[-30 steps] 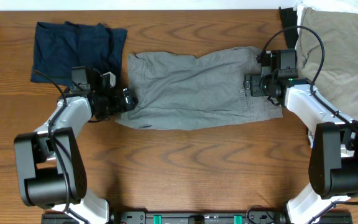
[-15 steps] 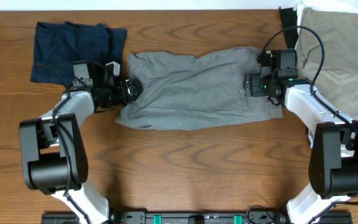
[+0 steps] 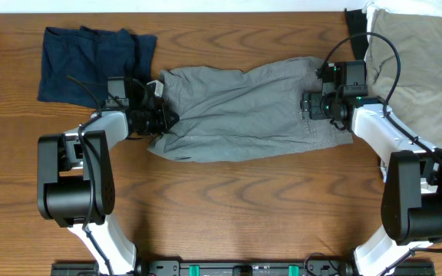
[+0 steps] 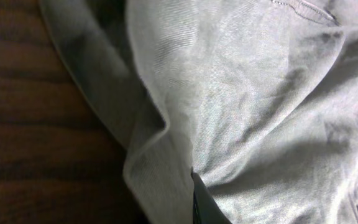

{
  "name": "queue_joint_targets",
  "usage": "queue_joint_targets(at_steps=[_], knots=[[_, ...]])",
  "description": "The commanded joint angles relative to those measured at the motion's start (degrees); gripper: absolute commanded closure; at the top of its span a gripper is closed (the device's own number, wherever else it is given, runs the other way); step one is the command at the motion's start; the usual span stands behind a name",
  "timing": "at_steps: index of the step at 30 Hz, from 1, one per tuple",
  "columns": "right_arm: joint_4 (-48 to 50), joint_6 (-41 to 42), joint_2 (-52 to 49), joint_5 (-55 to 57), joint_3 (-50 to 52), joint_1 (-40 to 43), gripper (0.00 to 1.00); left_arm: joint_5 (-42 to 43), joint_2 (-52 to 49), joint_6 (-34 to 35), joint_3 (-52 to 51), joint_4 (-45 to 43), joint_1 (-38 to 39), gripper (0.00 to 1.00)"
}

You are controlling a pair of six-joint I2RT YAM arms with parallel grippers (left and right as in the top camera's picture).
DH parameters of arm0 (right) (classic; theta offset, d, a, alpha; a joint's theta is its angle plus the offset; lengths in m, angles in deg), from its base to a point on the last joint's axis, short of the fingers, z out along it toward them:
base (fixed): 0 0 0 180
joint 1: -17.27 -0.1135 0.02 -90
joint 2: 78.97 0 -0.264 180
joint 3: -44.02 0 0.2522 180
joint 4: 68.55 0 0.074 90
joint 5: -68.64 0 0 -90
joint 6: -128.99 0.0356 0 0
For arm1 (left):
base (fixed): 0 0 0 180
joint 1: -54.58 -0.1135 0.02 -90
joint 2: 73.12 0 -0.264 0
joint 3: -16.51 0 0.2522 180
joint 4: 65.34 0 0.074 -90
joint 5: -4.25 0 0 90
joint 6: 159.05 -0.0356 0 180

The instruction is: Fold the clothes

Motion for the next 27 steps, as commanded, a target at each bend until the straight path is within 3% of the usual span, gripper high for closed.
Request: queue_joint_targets(at_steps=[1, 5, 8, 9, 11, 12, 19, 27], knots=[[-0.20, 1.53, 1.07, -3.67, -0.66, -0.31, 0.19, -4.35, -1.44, 2.12, -1.64, 3.19, -1.38, 0.94], [-0.17, 3.76, 3.69, -9.99, -0.66, 0.50, 0.18, -4.42, 4.81, 2.05, -1.40, 7.78, -2.69, 0.94], [0.68, 6.12, 4.74, -14.16, -0.66, 1.99, 0.28, -4.98, 11.10, 2.01, -1.40, 11.32, -3.37, 0.94], [1.38, 6.29, 4.74, -16.37, -0.66, 2.62, 0.42, -5.73, 12.98, 2.03, -1.40, 12.57, -3.39, 0.94], [2.86, 6.54, 4.70, -20.48, -0.66, 3.85, 0.84, -7.69, 17.03, 2.01, -1.40, 15.43, -3.39, 0.94], [3.76, 6.99, 4.61, -21.79, -0.66, 4.39, 0.96, -8.57, 19.19, 2.01, -1.40, 16.96, -3.37, 0.94], [6.34, 7.10, 2.69, -22.56, -0.66, 4.68, 0.99, -10.10, 25.97, 1.36, -1.40, 23.06, -3.39, 0.94], [7.13, 7.10, -4.90, -24.17, -0.66, 4.81, 0.99, -11.08, 26.49, 0.94, -1.05, 25.00, -3.39, 0.94]])
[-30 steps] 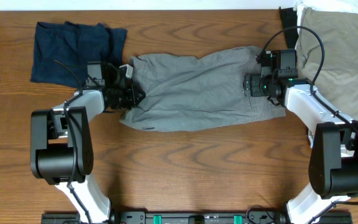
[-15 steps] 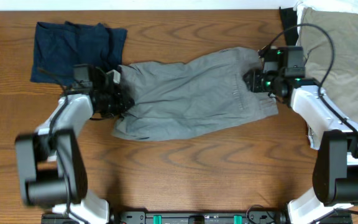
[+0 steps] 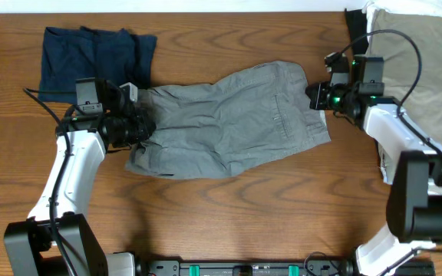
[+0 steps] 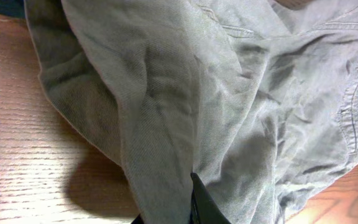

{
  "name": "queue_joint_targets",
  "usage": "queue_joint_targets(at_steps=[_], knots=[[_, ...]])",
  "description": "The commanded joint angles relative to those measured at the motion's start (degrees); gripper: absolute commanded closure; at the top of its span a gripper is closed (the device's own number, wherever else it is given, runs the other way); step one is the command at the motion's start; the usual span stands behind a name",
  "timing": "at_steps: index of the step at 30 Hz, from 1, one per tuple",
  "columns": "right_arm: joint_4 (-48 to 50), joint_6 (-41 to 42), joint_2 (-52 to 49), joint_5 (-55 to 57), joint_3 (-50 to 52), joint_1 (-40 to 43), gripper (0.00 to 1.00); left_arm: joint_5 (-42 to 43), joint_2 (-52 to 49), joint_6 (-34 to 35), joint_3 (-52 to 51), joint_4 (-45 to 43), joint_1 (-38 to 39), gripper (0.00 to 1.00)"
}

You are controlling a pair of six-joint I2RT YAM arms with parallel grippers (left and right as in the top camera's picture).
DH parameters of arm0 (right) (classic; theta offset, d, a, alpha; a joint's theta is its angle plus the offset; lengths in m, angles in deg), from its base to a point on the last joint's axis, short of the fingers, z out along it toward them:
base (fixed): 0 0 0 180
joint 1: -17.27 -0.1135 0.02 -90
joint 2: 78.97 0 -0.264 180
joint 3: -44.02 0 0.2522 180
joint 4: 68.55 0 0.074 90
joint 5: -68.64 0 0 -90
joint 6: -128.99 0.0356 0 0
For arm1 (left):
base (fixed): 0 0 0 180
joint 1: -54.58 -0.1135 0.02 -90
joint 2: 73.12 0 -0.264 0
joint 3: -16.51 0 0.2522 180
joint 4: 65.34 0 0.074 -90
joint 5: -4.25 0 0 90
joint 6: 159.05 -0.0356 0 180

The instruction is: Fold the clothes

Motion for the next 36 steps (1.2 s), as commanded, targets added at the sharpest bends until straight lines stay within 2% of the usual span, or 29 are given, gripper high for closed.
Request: queue_joint_targets(at_steps=[1, 11, 18, 23, 30, 36], knots=[[0.11, 0.83, -4.46, -2.32, -0.63, 0.20, 0.99, -0.94, 0.87, -0.68, 1.03, 0.94, -0.24, 0.94], [1.97, 1.29, -12.74, -2.16, -0.63, 0.68, 0.99, -0.92, 1.01, -1.90, 12.04, 10.12, 0.26, 0.94], [1.90, 1.53, -16.41, -2.40, -0.63, 0.61, 0.99, -0.74, 0.92, -0.07, 13.99, 7.19, 6.97, 0.94], [1.81, 1.97, -16.39, -2.45, -0.63, 0.17, 0.99, -0.74, 0.31, 5.68, 13.99, -1.68, 15.56, 0.94], [1.07, 2.36, -16.41, -2.89, -0.63, -0.13, 0.99, -1.29, -3.17, 11.96, 13.99, -18.56, 28.33, 0.94], [0.92, 2.36, -16.39, -3.89, -0.63, -0.13, 0.99, -6.27, -10.80, 12.79, 13.99, -28.00, 36.65, 0.94]])
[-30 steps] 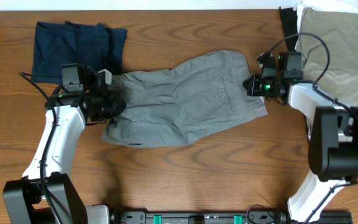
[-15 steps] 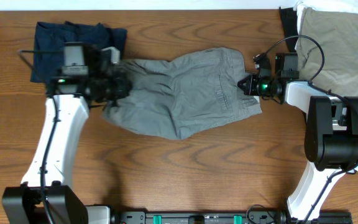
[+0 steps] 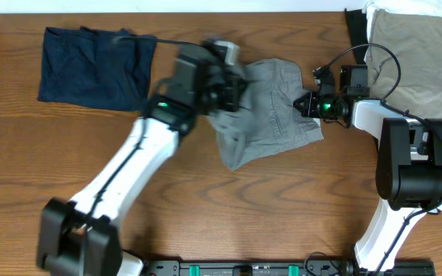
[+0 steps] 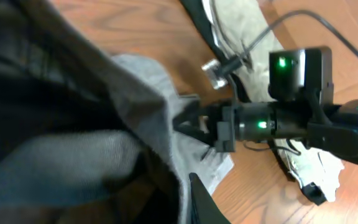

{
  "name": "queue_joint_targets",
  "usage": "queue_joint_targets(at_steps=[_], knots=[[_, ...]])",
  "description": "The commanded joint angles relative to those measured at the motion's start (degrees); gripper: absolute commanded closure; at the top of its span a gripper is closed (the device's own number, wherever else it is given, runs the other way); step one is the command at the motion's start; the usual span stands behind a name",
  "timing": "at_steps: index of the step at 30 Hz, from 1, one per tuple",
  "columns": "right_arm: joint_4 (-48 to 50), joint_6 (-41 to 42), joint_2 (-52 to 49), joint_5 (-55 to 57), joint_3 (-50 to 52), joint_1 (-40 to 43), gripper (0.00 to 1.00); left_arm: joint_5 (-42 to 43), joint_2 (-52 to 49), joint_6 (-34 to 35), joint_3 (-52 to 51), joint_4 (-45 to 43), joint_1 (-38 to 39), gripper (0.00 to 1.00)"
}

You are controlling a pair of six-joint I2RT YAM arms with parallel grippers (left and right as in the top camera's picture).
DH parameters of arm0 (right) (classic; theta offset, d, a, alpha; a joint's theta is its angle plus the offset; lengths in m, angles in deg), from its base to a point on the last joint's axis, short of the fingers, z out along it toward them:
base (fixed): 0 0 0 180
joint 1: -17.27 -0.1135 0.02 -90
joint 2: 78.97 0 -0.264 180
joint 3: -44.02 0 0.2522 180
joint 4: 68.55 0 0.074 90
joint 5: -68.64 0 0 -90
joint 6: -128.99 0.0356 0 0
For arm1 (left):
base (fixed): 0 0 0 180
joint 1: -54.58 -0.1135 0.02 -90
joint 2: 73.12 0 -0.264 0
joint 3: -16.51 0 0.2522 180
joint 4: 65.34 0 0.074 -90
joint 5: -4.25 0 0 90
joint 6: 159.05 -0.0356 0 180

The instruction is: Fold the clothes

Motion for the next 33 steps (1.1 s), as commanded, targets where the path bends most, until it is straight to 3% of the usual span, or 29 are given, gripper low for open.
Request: queue_joint_targets(at_steps=[1, 11, 12, 15, 17, 24, 33], knots=[[-1.79, 0.81, -4.09, 3.21, 1.77, -0.44, 0.99, -2.69, -5.09, 1.60, 0.96, -4.33, 3.43, 0.94], [-1.75, 0.79, -4.09, 3.23, 1.77, -0.42, 0.99, -2.69, -14.47, 2.49, 0.96, -21.81, 8.33, 0.92], [-1.73, 0.79, -4.09, 3.23, 1.77, -0.42, 0.99, -2.69, -14.47, 2.49, 0.96, -22.60, 8.44, 0.85], [-1.70, 0.79, -4.09, 3.23, 1.77, -0.42, 0.99, -2.60, -14.45, 3.19, 1.03, -25.75, 8.41, 0.43], [-1.70, 0.79, -4.09, 3.21, 1.77, -0.44, 0.99, -2.60, -14.40, 3.96, 1.14, -27.47, 8.35, 0.00], [-0.04, 0.76, -3.69, 1.55, 1.77, -0.07, 0.99, 0.26, -9.38, 3.93, 2.58, -22.34, 4.98, 0.02], [-1.11, -2.27, 9.07, 0.31, 1.33, 3.82, 0.98, 0.33, 7.43, 0.81, 2.62, 4.44, -9.90, 0.02]])
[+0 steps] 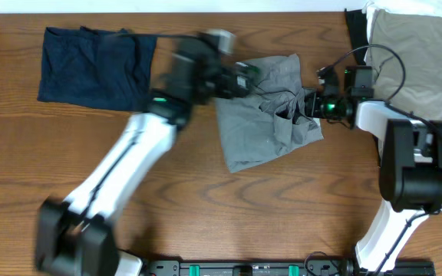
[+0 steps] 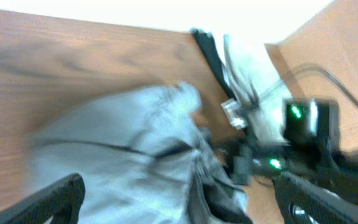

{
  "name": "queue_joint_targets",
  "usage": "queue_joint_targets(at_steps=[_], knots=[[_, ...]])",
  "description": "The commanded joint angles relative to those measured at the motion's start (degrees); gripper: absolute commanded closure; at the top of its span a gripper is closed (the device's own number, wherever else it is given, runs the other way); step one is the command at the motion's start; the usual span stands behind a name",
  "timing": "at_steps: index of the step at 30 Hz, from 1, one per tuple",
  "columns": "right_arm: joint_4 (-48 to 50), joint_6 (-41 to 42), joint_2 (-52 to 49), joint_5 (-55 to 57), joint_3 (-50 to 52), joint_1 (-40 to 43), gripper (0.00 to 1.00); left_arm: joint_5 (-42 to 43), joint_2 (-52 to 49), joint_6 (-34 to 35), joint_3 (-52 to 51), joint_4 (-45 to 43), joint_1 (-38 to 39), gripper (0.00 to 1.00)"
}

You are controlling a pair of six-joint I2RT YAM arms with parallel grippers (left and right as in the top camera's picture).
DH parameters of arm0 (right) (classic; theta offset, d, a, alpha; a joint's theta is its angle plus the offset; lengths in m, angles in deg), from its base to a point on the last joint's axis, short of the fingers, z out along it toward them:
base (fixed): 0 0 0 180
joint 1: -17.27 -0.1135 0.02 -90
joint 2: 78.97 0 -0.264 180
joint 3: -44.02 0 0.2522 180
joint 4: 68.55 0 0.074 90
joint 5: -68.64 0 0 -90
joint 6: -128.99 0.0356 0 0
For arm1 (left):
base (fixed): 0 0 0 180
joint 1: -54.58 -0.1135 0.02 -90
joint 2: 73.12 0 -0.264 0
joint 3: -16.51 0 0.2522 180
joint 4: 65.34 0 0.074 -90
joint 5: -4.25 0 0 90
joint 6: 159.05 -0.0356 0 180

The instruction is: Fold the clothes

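The grey shorts (image 1: 261, 115) lie doubled over at the table's middle, with a rumpled dark fold near their right edge. My left gripper (image 1: 245, 75) hovers, blurred, over their upper left part. In the left wrist view it (image 2: 179, 190) is open, with both black fingers (image 2: 51, 199) spread wide above the grey shorts (image 2: 129, 143). My right gripper (image 1: 310, 104) sits low at the shorts' right edge and looks shut on the cloth there. It also shows in the left wrist view as the right gripper (image 2: 253, 165) with green lights.
A folded navy garment (image 1: 94, 65) lies at the back left. A beige garment (image 1: 413, 61) is spread at the back right, with a black strap (image 1: 354, 23) beside it. Bare wooden table (image 1: 229, 207) runs along the front.
My left gripper was shut on the shorts' end held over their right half. Now it is open just above them and the cloth lies down. The right gripper has stayed put.
The shorts first lay stretched lengthways, one gripper at each end. Then both ends were raised and the cloth hung a little leftward. Later my left gripper held its end over the right half. Now that end is let go and the shorts lie folded in half.
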Motion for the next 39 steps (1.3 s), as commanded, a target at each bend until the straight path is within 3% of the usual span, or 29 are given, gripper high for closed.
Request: queue_joint_targets(at_steps=[1, 5, 7, 13, 16, 18, 20, 23, 35, 37, 39], knots=[[-1.84, -2.84, 8.63, 1.11, 0.24, 1.88, 0.94, 0.57, 4.63, -2.51, 1.22, 6.23, -4.39, 0.02], [-8.04, -7.87, 17.20, 1.79, 0.24, 1.01, 0.61, 0.57, 5.81, -3.15, 1.22, 14.03, -8.63, 0.02], [-11.23, -10.16, 20.11, 1.92, 0.24, -0.02, 0.50, 0.55, 5.51, -3.50, 1.20, 16.28, -9.73, 0.02], [-20.83, -16.04, 23.15, 4.74, 0.28, -6.16, 0.36, -0.55, 5.11, -5.75, 1.20, 18.34, -10.69, 0.02], [-23.61, -16.28, 21.44, 10.03, 0.42, -9.99, 0.34, -1.92, 5.11, -5.77, 1.20, 18.73, -10.69, 0.02], [-24.70, -16.20, 20.28, 13.00, 0.42, -11.85, 0.35, -2.47, 5.11, -5.75, 1.20, 19.12, -10.69, 0.02], [-25.53, -14.97, 19.47, 16.79, 0.39, -13.09, 0.47, -2.51, 5.11, -5.81, 1.20, 19.43, -10.69, 0.02], [-27.19, -8.11, 19.34, 26.75, 0.39, -13.29, 0.96, -2.51, 5.11, -6.19, 1.20, 19.80, -10.69, 0.02], [-28.35, -5.66, 13.66, 37.86, 1.68, -10.08, 0.98, -4.33, 5.11, -6.16, 1.16, 20.09, -10.69, 0.02], [-26.75, -5.66, 12.13, 38.21, 1.66, -9.73, 0.94, -4.42, 5.11, -6.16, 1.16, 20.06, -10.69, 0.02], [-25.40, -5.66, 12.09, 37.70, 1.44, -9.57, 0.84, -4.52, 5.11, -6.19, 1.16, 20.06, -10.69, 0.02]])
